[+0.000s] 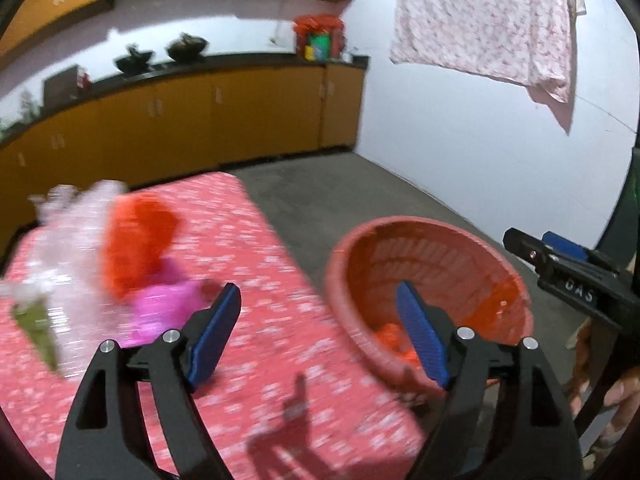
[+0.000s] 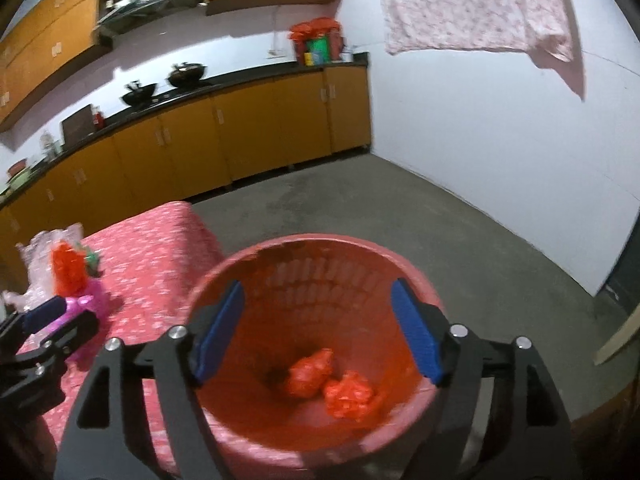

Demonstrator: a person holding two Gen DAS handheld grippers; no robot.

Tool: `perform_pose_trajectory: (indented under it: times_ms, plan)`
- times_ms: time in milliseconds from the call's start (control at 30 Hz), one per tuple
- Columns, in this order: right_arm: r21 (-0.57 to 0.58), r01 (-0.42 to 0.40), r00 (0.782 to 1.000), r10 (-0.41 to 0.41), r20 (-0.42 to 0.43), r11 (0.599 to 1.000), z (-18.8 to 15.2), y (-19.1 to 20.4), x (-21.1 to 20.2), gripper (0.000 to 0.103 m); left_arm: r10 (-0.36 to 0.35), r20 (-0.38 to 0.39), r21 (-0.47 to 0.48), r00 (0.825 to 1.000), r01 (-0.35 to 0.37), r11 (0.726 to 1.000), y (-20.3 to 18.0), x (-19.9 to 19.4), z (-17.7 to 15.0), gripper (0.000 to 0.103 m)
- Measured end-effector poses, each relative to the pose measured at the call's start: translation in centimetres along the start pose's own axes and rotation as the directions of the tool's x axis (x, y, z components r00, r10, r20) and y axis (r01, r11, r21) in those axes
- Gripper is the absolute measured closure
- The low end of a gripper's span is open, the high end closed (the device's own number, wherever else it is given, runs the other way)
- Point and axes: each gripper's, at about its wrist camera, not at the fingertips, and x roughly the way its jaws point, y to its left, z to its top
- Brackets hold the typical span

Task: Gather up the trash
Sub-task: 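Grasp the green bag with the left tool while the right tool grasps the pink bag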

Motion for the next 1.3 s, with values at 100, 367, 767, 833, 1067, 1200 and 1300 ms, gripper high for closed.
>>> perform_pose_trajectory:
  times_ms: [100,367,767,833,1067,1200,1300]
  plan:
    - [-0.034,-0.056,0.998,0.056,0.002,0.998,-0.2,3.2,-0.4,0.027,0.074,0.03,-0.04,0.997,-0.073,0.997,3.1,-2.6,-0.9,0.02]
    - [-0.13,-0.21,0.977,0.205,-0.051,0.969,-1.5,13.1,0.0,0.028,0.337,0.016,-0.177,0.941,-0.329,0.928,13.2,-6.7,-3.3,0.017]
    - [-0.164,-0.323,0.942,0.299,-0.152,0.932,-3.6,24.3,2.5,0.039,0.472,-0.098,-0.322,0.876,-0.476,0.818,25.3,-5.8,-5.6,0.014]
    - [-0.179,-0.317,0.944,0.293,-0.151,0.931,-3.8,25.5,2.9,0.039,0.468,-0.111,-0.335,0.876,-0.477,0.813,26.2,-5.3,-5.8,0.014]
    - [-0.226,-0.299,0.946,0.258,-0.196,0.927,-5.0,27.8,5.0,0.039,0.444,-0.143,-0.368,0.885,-0.464,0.806,27.7,-3.2,-5.8,0.014]
    - [-0.252,-0.295,0.946,0.244,-0.215,0.922,-5.6,28.4,5.7,0.045,0.438,-0.142,-0.349,0.888,-0.459,0.817,27.3,-2.2,-5.4,0.014]
    - [-0.268,-0.296,0.944,0.238,-0.227,0.917,-5.9,28.5,6.0,0.051,0.463,-0.159,-0.301,0.872,-0.489,0.819,27.0,-1.2,-5.3,0.014]
